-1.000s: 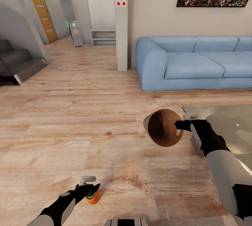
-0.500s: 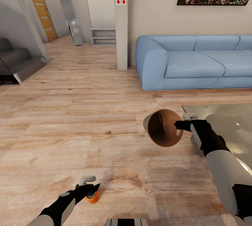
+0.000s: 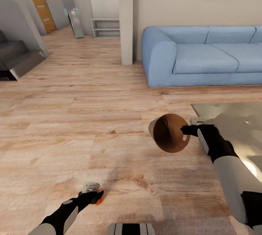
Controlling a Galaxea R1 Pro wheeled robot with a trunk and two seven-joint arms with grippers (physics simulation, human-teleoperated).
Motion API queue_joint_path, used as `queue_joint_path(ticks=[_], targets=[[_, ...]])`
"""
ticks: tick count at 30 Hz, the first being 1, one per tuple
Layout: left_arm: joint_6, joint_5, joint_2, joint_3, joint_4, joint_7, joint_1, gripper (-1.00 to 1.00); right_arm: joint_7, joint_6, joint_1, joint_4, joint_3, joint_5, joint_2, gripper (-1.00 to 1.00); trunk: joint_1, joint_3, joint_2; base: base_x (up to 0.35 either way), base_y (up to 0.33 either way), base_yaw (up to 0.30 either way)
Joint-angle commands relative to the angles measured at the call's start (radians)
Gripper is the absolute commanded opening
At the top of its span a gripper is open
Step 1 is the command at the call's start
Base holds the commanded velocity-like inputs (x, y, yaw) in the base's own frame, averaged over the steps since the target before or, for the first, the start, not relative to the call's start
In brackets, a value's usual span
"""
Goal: Put the three can of soda from the living room inside the tash can in the kitchen.
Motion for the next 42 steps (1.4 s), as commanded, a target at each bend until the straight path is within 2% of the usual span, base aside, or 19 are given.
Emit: queue_joint_path(ticks=[1, 8, 20, 42], targets=[[0.0, 0.0, 0.0, 0.0, 0.0, 0.0, 0.0, 1.0, 0.0, 0.001, -0.001, -0.002, 0.0, -0.012, 0.003, -1.0, 0.0, -0.004, 0.0, 0.0, 0.0, 0.0], [0.0, 0.001, 0.0, 0.0, 0.0, 0.0, 0.0, 1.0, -0.001, 0.015, -0.001, -0.011, 0.004, -0.01, 0.021, -1.0, 0.003, -0.031, -0.002, 0.0, 0.0, 0.0], [0.0, 0.002, 0.0, 0.0, 0.0, 0.0, 0.0, 1.0, -0.001, 0.046, -0.006, -0.014, 0.006, -0.008, 0.033, -1.0, 0.003, -0.031, -0.002, 0.0, 0.0, 0.0], [0.0, 0.002, 0.001, 0.002, 0.0, 0.0, 0.0, 1.0, -0.001, 0.075, -0.049, -0.014, 0.005, 0.015, 0.034, -1.0, 0.003, -0.031, -0.002, 0.0, 0.0, 0.0]])
